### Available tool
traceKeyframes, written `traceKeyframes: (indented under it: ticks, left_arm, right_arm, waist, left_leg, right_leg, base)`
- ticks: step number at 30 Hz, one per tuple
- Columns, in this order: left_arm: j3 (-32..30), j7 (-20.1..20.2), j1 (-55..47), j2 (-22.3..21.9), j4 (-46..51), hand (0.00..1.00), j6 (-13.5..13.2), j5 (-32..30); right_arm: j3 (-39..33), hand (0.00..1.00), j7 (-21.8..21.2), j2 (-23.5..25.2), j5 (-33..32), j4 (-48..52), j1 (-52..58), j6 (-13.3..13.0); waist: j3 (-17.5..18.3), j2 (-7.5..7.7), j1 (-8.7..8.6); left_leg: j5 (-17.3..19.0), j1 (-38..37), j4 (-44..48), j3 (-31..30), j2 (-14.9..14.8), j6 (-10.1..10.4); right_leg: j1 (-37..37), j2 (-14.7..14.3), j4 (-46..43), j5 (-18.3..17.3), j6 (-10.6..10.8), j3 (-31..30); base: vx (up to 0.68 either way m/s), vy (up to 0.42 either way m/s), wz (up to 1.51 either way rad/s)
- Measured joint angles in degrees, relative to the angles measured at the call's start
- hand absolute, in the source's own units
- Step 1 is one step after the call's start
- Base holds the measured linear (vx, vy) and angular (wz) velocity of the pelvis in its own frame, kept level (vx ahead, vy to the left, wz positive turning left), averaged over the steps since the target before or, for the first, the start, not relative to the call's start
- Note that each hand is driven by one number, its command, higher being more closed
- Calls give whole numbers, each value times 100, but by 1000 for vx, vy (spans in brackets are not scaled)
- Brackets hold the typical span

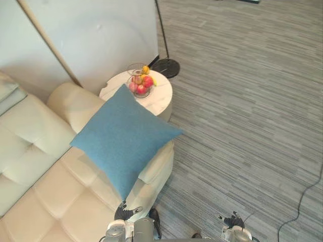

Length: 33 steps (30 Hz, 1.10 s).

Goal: Pick up cushions and gather them together orderly.

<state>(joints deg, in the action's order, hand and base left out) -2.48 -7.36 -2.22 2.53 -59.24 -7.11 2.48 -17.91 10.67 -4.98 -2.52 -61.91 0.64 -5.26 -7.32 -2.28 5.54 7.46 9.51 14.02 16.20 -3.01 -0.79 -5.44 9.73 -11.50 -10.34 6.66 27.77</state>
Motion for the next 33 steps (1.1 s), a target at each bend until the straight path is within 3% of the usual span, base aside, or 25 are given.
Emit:
traceKeyframes:
  ticks: [2, 3, 4, 5, 6, 9, 11, 12, 13, 14, 17, 19, 22, 25, 27, 28, 33]
  left_arm:
    - [-43, 10, -23, -32, -11, 0, 9, 1]
    - [-32, 11, -73, -7, 13, 0, 8, 2]
    - [34, 13, -101, 86, 12, 0, 19, 6]
    - [44, 10, -119, 120, 19, 0, 18, 11]
    - [39, 2, -127, 155, 22, 0, 18, 24]
    - [37, -18, -127, 128, 23, 0, 22, 68]
    - [40, -27, -61, 89, 20, 0, 22, 106]
    - [38, -28, -61, 91, 18, 0, 22, 105]
    - [22, -33, -51, 120, 18, 0, 19, 104]
    - [-71, -58, -24, 165, -21, 0, 16, 107]
    - [-230, -139, -83, -68, 0, 0, -2, 213]
    - [-334, -149, -31, -149, 10, 0, -7, 310]
    - [-335, -148, -9, -142, 38, 0, -26, 411]
    - [-310, -147, 44, -85, 20, 0, -27, 444]
    - [-304, -144, 19, -55, 5, 0, -26, 438]
    - [-275, -139, 6, -47, 3, 0, -26, 433]
    - [-36, -124, -39, 161, -128, 0, 9, 418]
  right_arm:
    - [0, 0, -5, 0, 7, 7, 47, 1]
    - [5, 0, -15, 36, 16, 16, 89, 2]
    - [11, 0, -79, 141, 16, 15, 182, 7]
    - [11, 0, -87, 159, 16, 16, 197, 11]
    - [12, 0, -94, 158, 15, 18, 192, 11]
    - [17, 0, -95, 133, 15, 21, 167, 3]
    - [27, 0, -101, 130, 13, 26, 169, 3]
    - [24, 0, -101, 132, 1, 27, 168, 5]
    - [27, 0, -100, 138, 2, 24, 175, 5]
    - [24, 0, -105, 127, 0, -6, 168, 8]
    - [20, 0, -99, -26, -1, 36, 147, 9]
    - [44, 0, -95, -9, 0, 52, 133, 6]
    - [16, 0, -72, 58, -11, 34, 142, 2]
    - [-2, 0, -63, 110, -94, 74, 92, -73]
    - [-5, 0, -65, 81, -212, 77, 170, -79]
    - [-4, 0, -70, 104, -217, 71, 245, -76]
    - [-43, 0, -92, 266, -231, 66, 390, -70]
  waist:
    - [38, -54, -14]
    - [65, -52, -43]
    - [87, 67, -126]
    - [101, 94, -159]
    - [113, 141, -203]
    - [103, 119, -238]
    - [76, 50, -286]
    - [71, 60, -291]
    - [83, 195, -297]
    - [40, 274, -306]
    - [120, -48, -271]
    - [133, -70, -275]
    - [93, 6, -274]
    - [80, 98, -275]
    - [64, 136, -296]
    - [74, 141, -306]
    - [139, 294, -382]
  left_leg:
    - [117, -169, -16, -195, 69, -15]
    - [186, -377, -32, -421, 181, -37]
    - [254, -481, -8, -695, 299, -73]
    - [272, -492, 1, -820, 317, -76]
    - [275, -530, -3, -1046, 326, -61]
    - [301, -585, -2, -1546, 218, 30]
    - [292, -579, -11, -2065, 71, 208]
    - [289, -576, -10, -2255, 37, 268]
    - [316, -567, 30, -2494, 72, 430]
    - [409, -550, 141, -2760, 125, 627]
    - [166, -515, -131, -3149, -265, 958]
    - [-191, -429, -445, -3260, -389, 1048]
    - [-635, -333, -766, -2971, -538, 986]
    - [-620, -148, -747, -1295, -736, 668]
    - [-816, -203, -795, -847, -696, 630]
    - [-867, -301, -914, -826, -592, 645]
    - [-1214, -601, -1723, -1014, -252, 593]
  right_leg:
    - [250, 278, -1077, -99, 127, -82]
    - [606, 572, -2245, -77, 150, -260]
    - [975, 717, -3235, -243, 212, -652]
    - [1075, 708, -3365, -325, 155, -709]
    - [1252, 678, -3385, -505, 55, -729]
    - [1494, 370, -2522, -650, 31, -1204]
    - [1627, -64, -1649, -579, 67, -2188]
    - [1640, -183, -1277, -444, 107, -2623]
    - [1550, -192, -738, -124, 111, -3089]
    - [1451, -135, -502, 296, 103, -3110]
    - [1302, -385, -516, 163, -169, -2356]
    - [1218, -437, -442, 120, -262, -1933]
    - [955, -471, -209, 125, -395, -1292]
    - [862, -388, -6, 156, -483, -769]
    - [776, -290, -7, 113, -372, -722]
    - [731, -231, 27, 85, -272, -705]
    - [506, -79, 348, 258, -159, -669]
  base:
    - [153, 106, 49]
    - [247, 67, 104]
    - [197, -6, 116]
    - [295, -31, 125]
    - [227, -63, 87]
    - [215, -128, 91]
    - [153, -225, 111]
    - [139, -337, 129]
    - [161, -470, 139]
    - [129, -436, 121]
    - [104, -398, 97]
    - [31, -292, 112]
    - [-13, -198, 123]
    - [-32, -46, 72]
    - [26, 44, 45]
    - [15, 73, 33]
    - [90, 98, 24]
